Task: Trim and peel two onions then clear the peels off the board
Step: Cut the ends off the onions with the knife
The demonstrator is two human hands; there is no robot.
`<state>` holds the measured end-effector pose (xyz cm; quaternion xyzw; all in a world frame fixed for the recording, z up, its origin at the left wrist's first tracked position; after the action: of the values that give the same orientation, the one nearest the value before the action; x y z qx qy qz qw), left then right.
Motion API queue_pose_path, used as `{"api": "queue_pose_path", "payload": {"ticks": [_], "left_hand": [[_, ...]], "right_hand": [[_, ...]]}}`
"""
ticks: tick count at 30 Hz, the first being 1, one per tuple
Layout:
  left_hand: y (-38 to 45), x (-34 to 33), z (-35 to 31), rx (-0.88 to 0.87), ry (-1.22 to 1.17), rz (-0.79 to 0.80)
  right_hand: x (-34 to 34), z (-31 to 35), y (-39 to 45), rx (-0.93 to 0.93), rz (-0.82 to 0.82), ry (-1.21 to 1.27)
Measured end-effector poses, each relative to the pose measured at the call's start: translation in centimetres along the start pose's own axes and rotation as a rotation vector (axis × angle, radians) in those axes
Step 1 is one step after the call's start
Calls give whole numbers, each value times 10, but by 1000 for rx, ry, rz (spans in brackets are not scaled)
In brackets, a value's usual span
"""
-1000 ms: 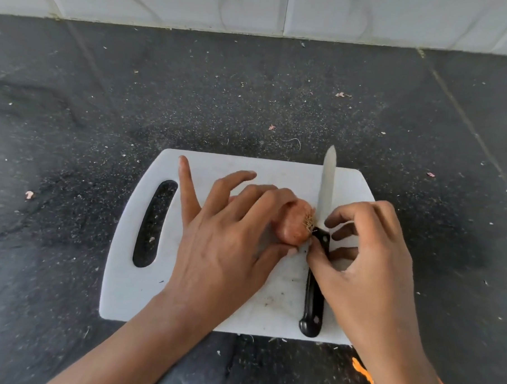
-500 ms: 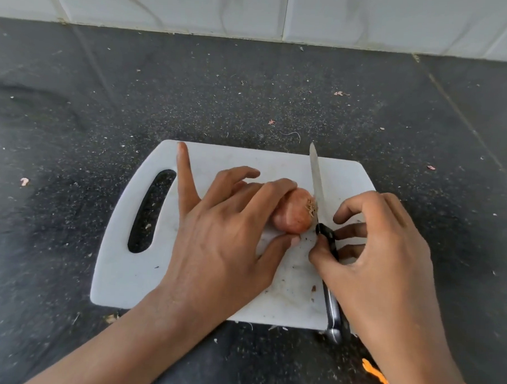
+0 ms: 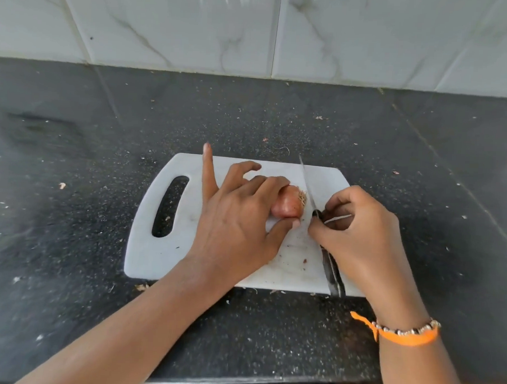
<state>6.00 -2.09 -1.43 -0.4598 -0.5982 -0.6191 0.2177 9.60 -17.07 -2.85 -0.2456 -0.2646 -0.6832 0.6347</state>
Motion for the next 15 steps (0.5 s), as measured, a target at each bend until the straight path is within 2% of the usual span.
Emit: {"api": "queue_pose_path", "payload": {"ticks": [6, 9, 15], "left_hand": [[0, 2, -6, -62, -1, -80], [0, -1, -10, -121, -73, -51], [0, -3, -13, -153, -283, 7]], "right_hand": [[0, -7, 1, -156, 107, 370], [-5, -7, 2, -225, 191, 567], [-10, -4, -5, -185, 206, 596]]}}
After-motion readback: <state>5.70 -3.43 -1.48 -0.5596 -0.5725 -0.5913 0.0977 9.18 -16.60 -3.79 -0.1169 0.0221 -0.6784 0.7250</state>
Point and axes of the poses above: each hand's wrist, its own y-axis towards the middle knuckle, its own x-axis out of the back of the hand, z = x × y, the point moved 7 cm from there along y, towards the middle knuckle, and after that the axes turned 9 degrees about -x, right-handed, at the moved point
